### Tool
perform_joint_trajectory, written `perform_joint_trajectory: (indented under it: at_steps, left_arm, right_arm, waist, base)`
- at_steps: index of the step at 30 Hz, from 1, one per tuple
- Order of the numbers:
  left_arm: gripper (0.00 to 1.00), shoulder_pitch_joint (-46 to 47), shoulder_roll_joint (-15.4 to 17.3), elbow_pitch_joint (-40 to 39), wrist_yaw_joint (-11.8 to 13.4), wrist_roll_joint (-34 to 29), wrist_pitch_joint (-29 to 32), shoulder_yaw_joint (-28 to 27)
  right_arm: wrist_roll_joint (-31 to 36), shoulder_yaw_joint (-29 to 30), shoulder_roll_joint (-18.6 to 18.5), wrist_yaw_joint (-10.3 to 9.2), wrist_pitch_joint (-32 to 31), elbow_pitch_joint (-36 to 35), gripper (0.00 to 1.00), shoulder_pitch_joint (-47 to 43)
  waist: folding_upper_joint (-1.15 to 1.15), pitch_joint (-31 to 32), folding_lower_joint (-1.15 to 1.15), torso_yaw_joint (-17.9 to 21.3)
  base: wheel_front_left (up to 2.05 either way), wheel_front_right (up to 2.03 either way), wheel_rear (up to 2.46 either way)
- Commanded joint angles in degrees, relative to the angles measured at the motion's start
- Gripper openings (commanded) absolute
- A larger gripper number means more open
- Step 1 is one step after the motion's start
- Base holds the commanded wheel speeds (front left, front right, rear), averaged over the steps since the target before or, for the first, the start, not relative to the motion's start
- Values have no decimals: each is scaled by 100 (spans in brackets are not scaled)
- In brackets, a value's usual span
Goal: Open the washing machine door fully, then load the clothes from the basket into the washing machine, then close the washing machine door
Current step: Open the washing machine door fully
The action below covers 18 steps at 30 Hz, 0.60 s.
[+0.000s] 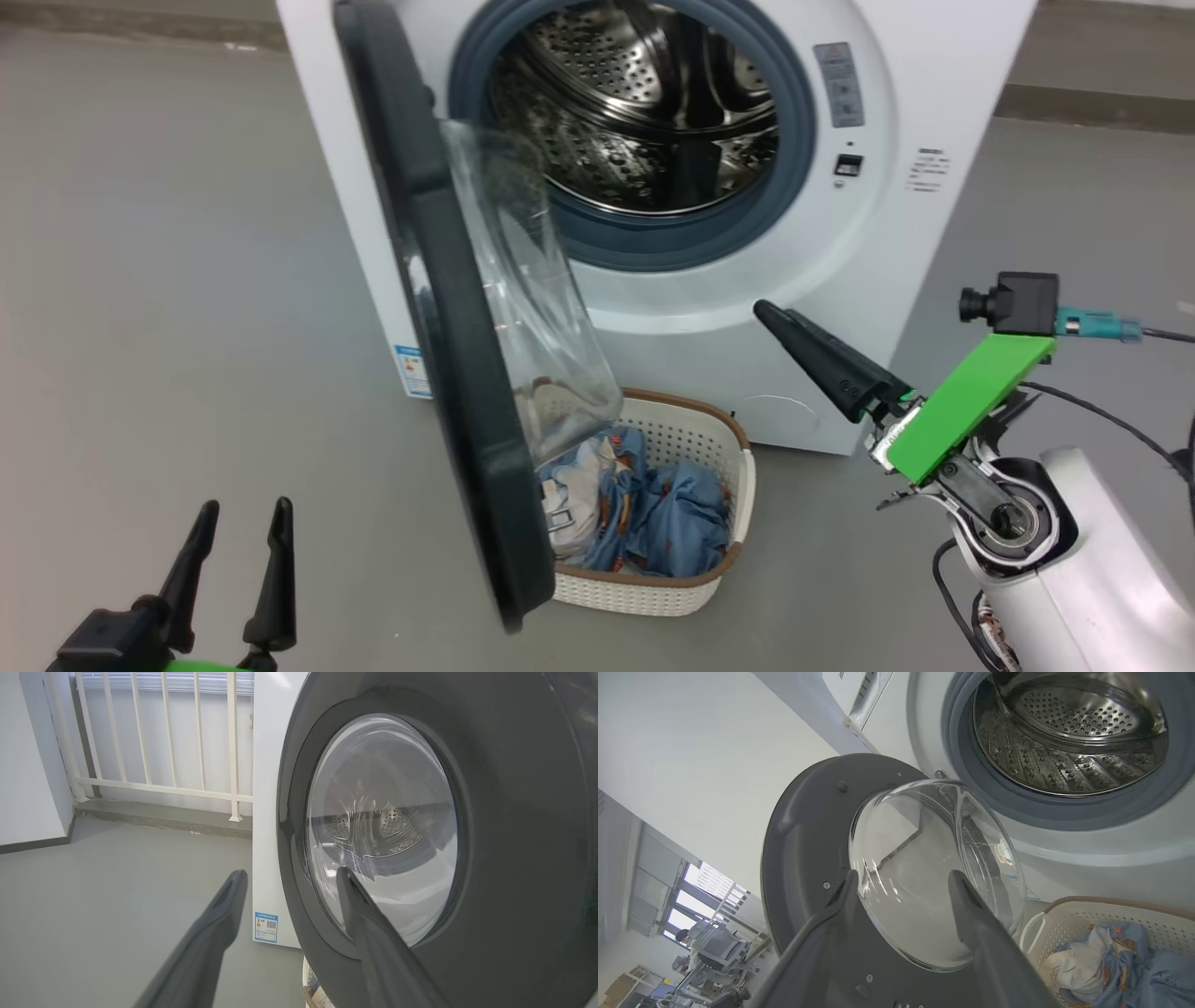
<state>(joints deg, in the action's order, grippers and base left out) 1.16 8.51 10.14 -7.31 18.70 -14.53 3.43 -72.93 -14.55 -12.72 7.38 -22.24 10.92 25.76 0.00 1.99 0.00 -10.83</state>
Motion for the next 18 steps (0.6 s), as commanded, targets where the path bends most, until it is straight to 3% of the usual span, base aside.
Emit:
perform_joint_trajectory:
  at_steps: [1, 7, 18]
  left_arm:
    - [100, 97, 77, -169, -16, -84, -47, -240]
    - [100, 71, 26, -252, -16, -117, -47, -292]
    - [100, -28, -11, -351, -17, -141, -47, -399]
  right_arm:
    - [166, -143, -48, 11, 218, -254, 100, -10]
    - [894, -508, -331, 11, 1205, -401, 100, -358]
    - [1800, -501, -570, 11, 2553, -294, 100, -1165]
  waist:
    - [0, -54, 0, 231]
    - [0, -91, 0, 479]
    - [0, -115, 0, 711]
  base:
    - [0, 0, 0]
    - [0, 0, 0]
    - [0, 0, 0]
